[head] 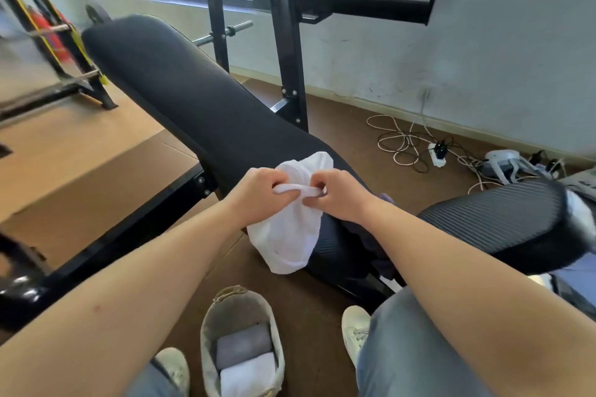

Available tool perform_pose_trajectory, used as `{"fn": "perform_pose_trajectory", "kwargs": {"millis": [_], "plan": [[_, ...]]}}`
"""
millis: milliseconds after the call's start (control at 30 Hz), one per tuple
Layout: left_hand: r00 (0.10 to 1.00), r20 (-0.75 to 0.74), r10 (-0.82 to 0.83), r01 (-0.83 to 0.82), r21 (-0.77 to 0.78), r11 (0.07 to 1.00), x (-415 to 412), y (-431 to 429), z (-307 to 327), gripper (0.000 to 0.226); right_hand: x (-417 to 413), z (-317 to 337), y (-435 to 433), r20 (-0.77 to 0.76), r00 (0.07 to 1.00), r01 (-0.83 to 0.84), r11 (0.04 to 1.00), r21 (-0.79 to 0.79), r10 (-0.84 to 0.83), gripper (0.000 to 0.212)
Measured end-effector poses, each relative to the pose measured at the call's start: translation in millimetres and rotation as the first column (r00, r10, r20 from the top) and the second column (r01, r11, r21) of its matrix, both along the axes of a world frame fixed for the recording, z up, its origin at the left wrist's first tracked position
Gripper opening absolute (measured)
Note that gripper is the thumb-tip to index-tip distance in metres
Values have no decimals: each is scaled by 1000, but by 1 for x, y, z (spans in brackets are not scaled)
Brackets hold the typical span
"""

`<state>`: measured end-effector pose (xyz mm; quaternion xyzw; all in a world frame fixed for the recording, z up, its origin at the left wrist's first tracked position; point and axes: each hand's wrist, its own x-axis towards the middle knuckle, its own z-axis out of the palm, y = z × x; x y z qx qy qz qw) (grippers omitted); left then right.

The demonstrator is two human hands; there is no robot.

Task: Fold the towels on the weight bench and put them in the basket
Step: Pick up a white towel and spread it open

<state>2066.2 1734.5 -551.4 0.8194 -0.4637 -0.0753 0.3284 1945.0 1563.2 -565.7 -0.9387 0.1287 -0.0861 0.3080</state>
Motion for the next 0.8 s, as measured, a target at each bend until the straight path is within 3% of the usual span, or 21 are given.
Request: {"fn": "perform_pose_trajectory", "kwargs": {"millis": [167,300,567,700,800], "plan": [[962,116,249,-233,-133,963,4,30,40,41,1,29,8,-56,997,54,998,-13,-55,29],[881,129,455,-426,-200,882,9,54,62,44,2,42,9,-115,989,86,994,-66,-94,21],[771,116,626,-618,-102,779,36,96,80,37,4,62,19,-103,985,136,989,-62,-142,16],[737,7,676,-675,58,735,35,109,94,30,-2,87,28,-75,995,65,998,14,-64,28],[648,-201,735,-743,47,668,30,118,103,23,-6,102,32,-117,993,29,999,20,-26,34]]}}
